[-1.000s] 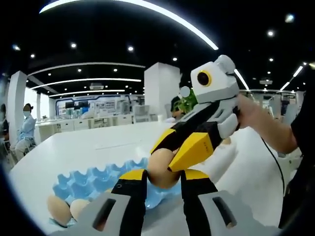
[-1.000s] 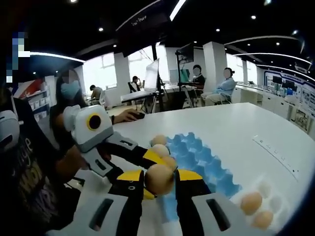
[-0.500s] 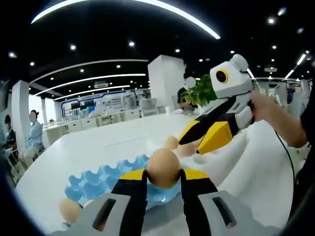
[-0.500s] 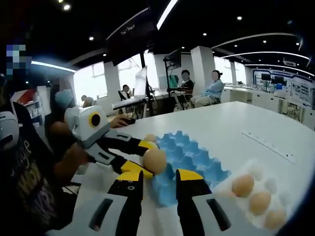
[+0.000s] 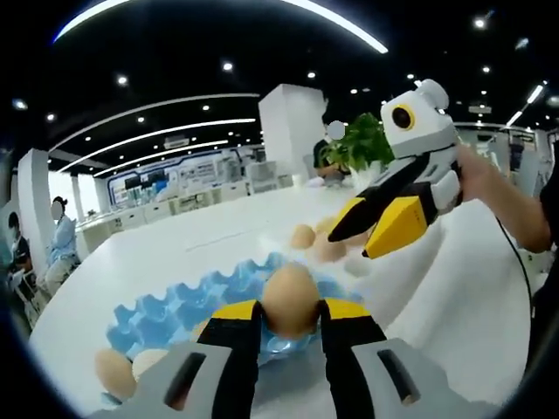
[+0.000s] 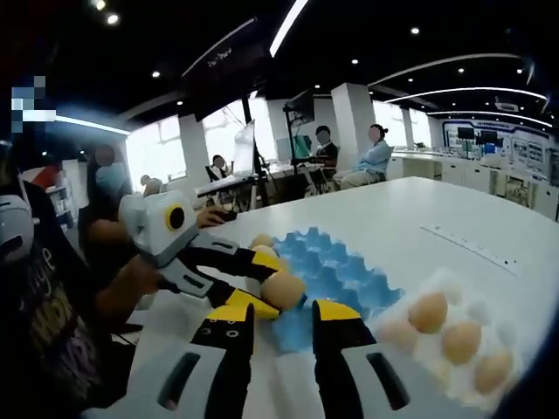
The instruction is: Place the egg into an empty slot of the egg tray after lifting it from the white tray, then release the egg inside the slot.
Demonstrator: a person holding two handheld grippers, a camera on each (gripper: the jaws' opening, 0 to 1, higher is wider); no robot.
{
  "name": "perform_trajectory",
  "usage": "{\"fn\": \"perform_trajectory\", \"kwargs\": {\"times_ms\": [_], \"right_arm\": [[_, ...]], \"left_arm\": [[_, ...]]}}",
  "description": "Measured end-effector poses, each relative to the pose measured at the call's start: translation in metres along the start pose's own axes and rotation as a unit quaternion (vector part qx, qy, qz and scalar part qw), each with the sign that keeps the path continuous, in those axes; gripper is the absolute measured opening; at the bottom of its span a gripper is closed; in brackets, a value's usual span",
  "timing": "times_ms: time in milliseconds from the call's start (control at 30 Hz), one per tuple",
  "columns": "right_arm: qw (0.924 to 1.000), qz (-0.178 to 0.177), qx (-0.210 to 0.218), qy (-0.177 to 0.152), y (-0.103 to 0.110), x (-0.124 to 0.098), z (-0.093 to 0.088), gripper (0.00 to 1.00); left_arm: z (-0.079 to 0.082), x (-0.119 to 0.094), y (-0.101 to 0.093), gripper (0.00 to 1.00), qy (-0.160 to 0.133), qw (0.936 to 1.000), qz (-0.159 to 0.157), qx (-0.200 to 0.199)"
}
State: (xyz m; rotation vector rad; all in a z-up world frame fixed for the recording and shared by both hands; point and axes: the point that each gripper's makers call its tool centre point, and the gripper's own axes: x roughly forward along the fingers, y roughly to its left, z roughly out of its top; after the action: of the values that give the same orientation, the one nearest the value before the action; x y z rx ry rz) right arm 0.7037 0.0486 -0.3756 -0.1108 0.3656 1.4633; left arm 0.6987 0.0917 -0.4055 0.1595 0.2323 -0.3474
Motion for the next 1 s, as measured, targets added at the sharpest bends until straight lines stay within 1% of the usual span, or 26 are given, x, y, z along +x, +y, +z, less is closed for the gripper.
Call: {"fn": "perform_trajectory", "kwargs": {"times_ms": [167, 300, 367, 400, 467, 500, 533, 567, 600, 633, 733, 867, 933, 1000], "right_arm": [[1.0000, 0.001, 0.000, 0.000, 0.001, 0.000, -0.001, 0.27], [1.0000, 0.001, 0.001, -0.004, 0.001, -0.001, 0.001, 0.27], [1.0000, 0.001, 0.001, -0.003, 0.001, -0.001, 0.001, 0.27], [1.0000, 0.000, 0.001, -0.004, 0.001, -0.001, 0.001, 0.27], [1.0000, 0.001, 0.002, -0.003, 0.001, 0.000, 0.000, 0.27], [1.0000, 0.002, 0.002, -0.003, 0.002, 0.000, 0.000, 0.27], [1.0000, 0.002, 0.002, -0.003, 0.002, 0.001, 0.000, 0.27], [1.0000, 0.003, 0.001, -0.003, 0.002, 0.001, 0.000, 0.27], [1.0000, 0.003, 0.001, -0.003, 0.002, 0.001, 0.000, 0.27], [1.0000, 0.003, 0.001, -0.003, 0.002, 0.001, 0.000, 0.27], [1.0000, 0.001, 0.000, -0.006, 0.002, -0.002, 0.002, 0.27], [1.0000, -0.002, -0.002, -0.003, 0.001, -0.003, 0.000, 0.28], [1.0000, -0.003, -0.003, -0.003, 0.000, -0.004, 0.000, 0.28], [1.0000, -0.004, -0.004, -0.003, 0.000, -0.005, 0.000, 0.28]], "left_arm": [[0.000, -0.003, -0.004, 0.27, 0.004, 1.0000, 0.005, 0.002], [0.002, -0.007, -0.001, 0.27, 0.003, 0.9998, 0.018, 0.008], [0.000, -0.007, 0.001, 0.27, 0.008, 0.9997, 0.018, 0.011], [0.000, -0.007, 0.002, 0.25, 0.010, 0.9997, 0.017, 0.011], [0.005, -0.008, 0.003, 0.19, -0.004, 0.9998, 0.016, 0.012], [0.008, -0.008, 0.003, 0.20, -0.008, 0.9999, 0.014, 0.005], [0.006, -0.008, 0.006, 0.21, -0.008, 0.9998, 0.015, 0.004], [0.005, -0.008, 0.008, 0.23, -0.006, 0.9998, 0.017, 0.006], [0.001, -0.007, 0.009, 0.23, 0.004, 0.9997, 0.019, 0.013], [0.001, -0.007, 0.010, 0.23, 0.005, 0.9997, 0.019, 0.014], [0.001, -0.007, 0.006, 0.23, 0.001, 0.9999, 0.015, 0.006], [0.002, -0.005, 0.007, 0.25, -0.001, 0.9999, 0.013, 0.004], [0.004, -0.004, 0.005, 0.25, -0.008, 0.9999, 0.007, 0.009], [0.006, -0.004, 0.004, 0.26, -0.012, 0.9999, 0.003, 0.004]]}}
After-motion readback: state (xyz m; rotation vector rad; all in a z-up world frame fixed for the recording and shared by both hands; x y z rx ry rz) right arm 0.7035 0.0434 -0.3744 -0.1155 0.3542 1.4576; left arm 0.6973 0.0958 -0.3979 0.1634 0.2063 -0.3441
